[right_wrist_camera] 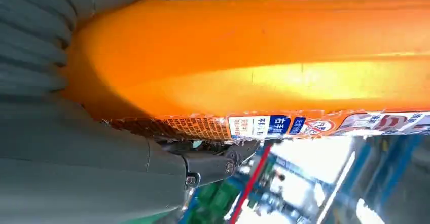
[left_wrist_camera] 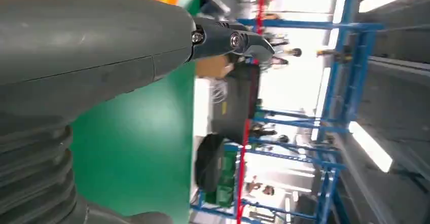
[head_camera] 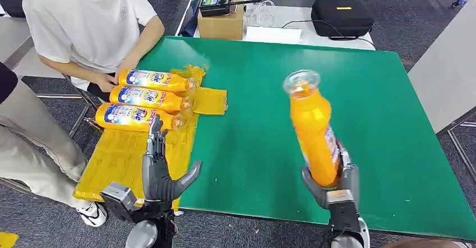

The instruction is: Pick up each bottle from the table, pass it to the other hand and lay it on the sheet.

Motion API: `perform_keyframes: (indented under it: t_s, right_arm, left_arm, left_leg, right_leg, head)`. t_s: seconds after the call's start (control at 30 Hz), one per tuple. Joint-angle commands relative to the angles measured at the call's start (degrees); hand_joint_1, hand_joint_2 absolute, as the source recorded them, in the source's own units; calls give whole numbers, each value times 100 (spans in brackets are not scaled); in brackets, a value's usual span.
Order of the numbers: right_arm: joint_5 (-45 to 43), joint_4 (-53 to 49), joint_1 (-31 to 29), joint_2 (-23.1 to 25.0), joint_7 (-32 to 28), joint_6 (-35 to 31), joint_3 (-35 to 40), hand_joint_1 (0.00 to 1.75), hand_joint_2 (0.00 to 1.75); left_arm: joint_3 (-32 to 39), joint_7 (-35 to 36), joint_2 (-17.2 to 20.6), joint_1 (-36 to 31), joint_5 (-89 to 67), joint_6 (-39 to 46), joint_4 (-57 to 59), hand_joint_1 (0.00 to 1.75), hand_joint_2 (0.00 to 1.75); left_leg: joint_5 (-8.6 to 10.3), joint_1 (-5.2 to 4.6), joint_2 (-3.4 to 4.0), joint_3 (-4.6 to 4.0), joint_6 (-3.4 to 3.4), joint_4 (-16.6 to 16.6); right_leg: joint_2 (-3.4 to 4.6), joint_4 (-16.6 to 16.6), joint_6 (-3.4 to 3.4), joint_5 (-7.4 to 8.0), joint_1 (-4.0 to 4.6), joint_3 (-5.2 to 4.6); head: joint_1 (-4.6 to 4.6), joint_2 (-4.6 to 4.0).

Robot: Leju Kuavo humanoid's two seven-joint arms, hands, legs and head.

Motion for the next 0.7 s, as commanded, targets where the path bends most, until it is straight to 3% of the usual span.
perform_keyframes:
  t_s: [0.03,0.23,0.47,0.7]
  right_arm:
    - [-117,-144,-118,280,-85,125,-404,175,175]
    - [127,281,-338,226,-197,573,392,175,175]
    - [342,936,-1008,358,-140,631,1273,175,175]
    - [743,1421,-1252,310,-257,624,1942,175,175]
  left_arm:
    - [21,-12,89,12,-89,-246,264,0,175]
    - [-388,292,180,-160,600,-988,721,0,175]
    - [-351,721,-74,-598,929,-1460,910,0,175]
    - [-353,938,-86,-707,1358,-1717,967,0,175]
  left_leg:
    - [0,3,0,6,16,-9]
    - [3,2,7,10,15,-16]
    - [4,4,12,0,10,-7]
    - [4,2,7,5,11,-10]
  right_leg:
    - [2,-11,-28,3,8,4]
    - [8,-16,-30,7,7,6]
    - [12,-7,-22,8,8,-4]
    - [8,-8,-19,4,5,3]
  head:
    - [2,0]
    - [0,0]
    - [0,0]
    - [0,0]
